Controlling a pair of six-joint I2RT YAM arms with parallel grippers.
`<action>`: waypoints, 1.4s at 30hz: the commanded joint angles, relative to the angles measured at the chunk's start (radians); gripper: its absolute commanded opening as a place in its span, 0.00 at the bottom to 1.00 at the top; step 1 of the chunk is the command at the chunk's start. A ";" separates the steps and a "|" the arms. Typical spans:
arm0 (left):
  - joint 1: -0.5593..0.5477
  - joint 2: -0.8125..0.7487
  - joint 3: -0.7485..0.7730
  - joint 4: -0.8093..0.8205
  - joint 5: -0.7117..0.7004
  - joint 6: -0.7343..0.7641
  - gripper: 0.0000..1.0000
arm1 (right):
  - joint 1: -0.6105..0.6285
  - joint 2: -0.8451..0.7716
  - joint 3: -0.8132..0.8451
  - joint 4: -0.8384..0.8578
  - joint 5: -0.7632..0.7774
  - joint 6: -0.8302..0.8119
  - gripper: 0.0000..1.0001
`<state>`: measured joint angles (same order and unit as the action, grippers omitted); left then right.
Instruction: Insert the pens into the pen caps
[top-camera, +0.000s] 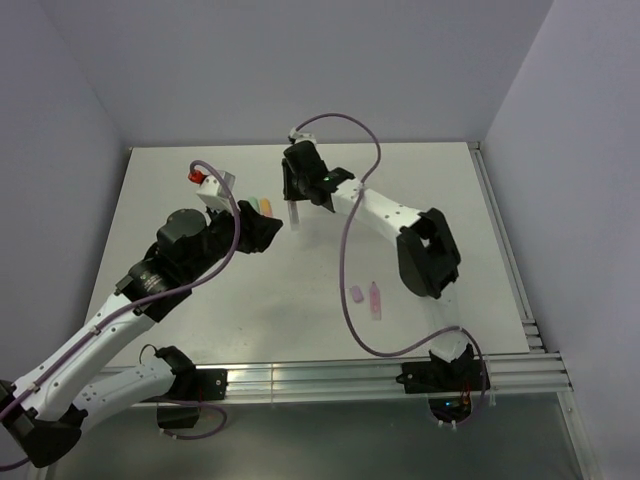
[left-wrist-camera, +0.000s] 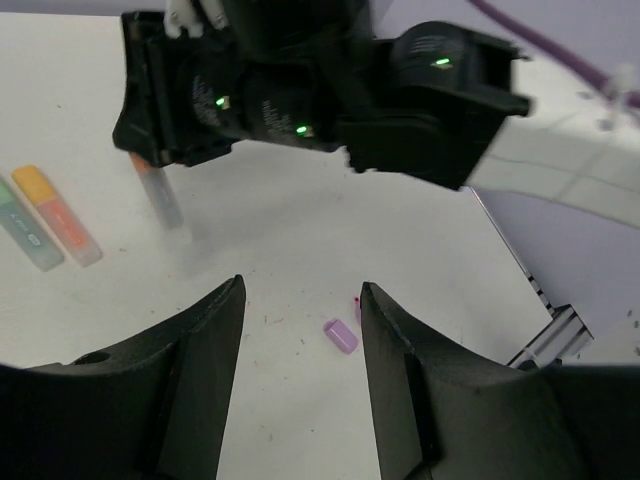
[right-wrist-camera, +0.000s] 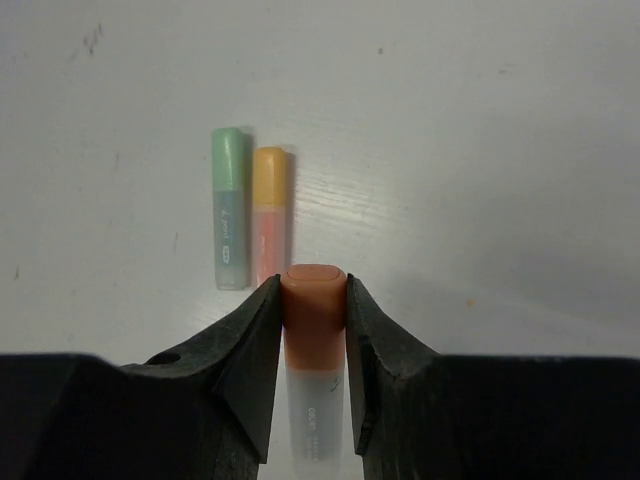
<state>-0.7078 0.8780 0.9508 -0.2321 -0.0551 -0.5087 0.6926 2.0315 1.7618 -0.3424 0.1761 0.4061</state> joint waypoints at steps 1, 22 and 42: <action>0.004 -0.014 0.055 -0.013 -0.052 0.029 0.55 | -0.005 0.105 0.143 0.008 -0.076 -0.029 0.00; 0.036 -0.070 0.017 0.030 0.008 0.058 0.56 | -0.025 0.455 0.501 -0.107 -0.066 -0.036 0.12; 0.077 -0.059 -0.009 0.050 0.047 0.045 0.55 | -0.047 0.466 0.491 -0.092 -0.118 -0.053 0.47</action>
<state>-0.6373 0.8265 0.9504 -0.2291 -0.0231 -0.4656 0.6498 2.5168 2.2215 -0.4568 0.0696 0.3752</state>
